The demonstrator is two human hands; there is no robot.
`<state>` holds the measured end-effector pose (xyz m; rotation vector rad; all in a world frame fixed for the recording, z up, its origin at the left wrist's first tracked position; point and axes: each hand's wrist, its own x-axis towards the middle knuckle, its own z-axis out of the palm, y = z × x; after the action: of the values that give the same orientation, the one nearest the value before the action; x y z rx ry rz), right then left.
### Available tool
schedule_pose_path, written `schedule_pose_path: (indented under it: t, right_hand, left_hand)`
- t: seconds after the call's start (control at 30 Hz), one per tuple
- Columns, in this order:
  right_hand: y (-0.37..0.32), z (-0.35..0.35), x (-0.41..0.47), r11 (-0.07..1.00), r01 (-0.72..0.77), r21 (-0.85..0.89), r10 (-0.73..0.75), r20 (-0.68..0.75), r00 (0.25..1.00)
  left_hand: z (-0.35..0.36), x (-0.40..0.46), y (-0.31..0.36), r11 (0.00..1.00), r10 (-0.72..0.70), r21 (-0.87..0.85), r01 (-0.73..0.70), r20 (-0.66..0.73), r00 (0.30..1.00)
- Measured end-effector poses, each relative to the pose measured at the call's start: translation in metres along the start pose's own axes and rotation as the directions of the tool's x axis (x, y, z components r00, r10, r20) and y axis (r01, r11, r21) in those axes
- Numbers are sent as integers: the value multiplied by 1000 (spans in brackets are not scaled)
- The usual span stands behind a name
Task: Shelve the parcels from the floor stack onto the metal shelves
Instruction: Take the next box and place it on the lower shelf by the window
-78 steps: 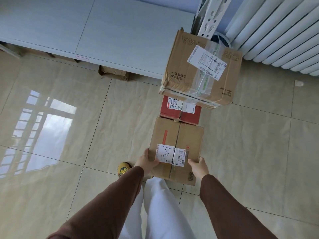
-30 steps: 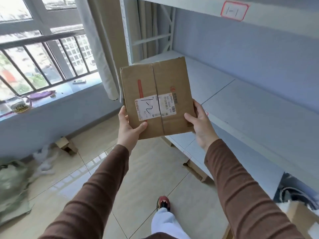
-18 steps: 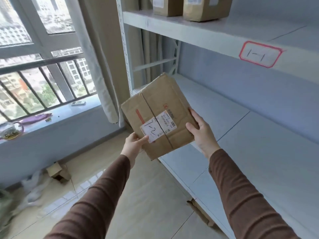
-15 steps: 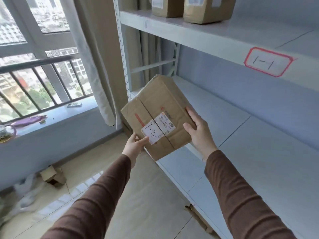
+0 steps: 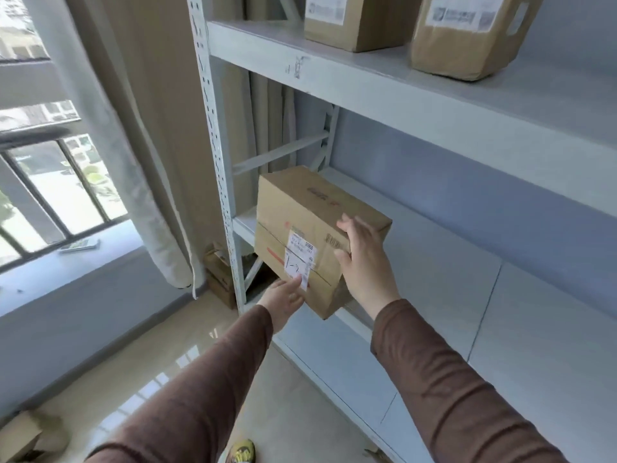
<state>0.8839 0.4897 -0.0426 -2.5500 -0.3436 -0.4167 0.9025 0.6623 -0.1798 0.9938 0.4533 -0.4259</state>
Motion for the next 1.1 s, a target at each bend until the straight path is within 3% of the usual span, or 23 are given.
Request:
schedule_pose_path:
  t: [0.17, 0.3, 0.37, 0.47, 0.57, 0.63, 0.7, 0.83, 1.1]
  right_hand:
    - [3, 33, 31, 997, 11, -78, -17, -73, 997]
    - [9, 50, 48, 993, -3, -114, -14, -150, 989]
    - [14, 54, 54, 992, -23, -124, -1, -191, 982]
    - [21, 59, 59, 994, -48, -98, 19, -278, 960]
    - [19, 74, 47, 980, -172, 104, 197, -339, 920]
    - [22, 91, 35, 898, -316, 307, 403, -284, 870]
    - [26, 110, 26, 756, -465, 461, 572, -119, 812]
    - [33, 138, 20, 460, -622, 634, 699, 173, 694]
    - [51, 160, 23, 474, -611, 634, 727, 109, 678]
  left_hand:
    - [-13, 48, 43, 997, -76, -8, 77, 63, 995]
    - [-16, 76, 63, 973, -131, 203, 114, 74, 989]
    - [-21, 88, 72, 931, -117, 351, 105, 15, 993]
    - [-40, 110, 88, 797, 167, 602, -37, -161, 973]
    - [-61, 124, 108, 636, 375, 745, -199, -73, 924]
    - [-71, 132, 120, 609, 369, 750, -257, 19, 929]
    - [-78, 136, 128, 585, 339, 757, -292, 99, 936]
    - [-80, 141, 134, 582, 305, 724, -369, 226, 925]
    - [-74, 152, 133, 595, 368, 720, -357, 151, 918]
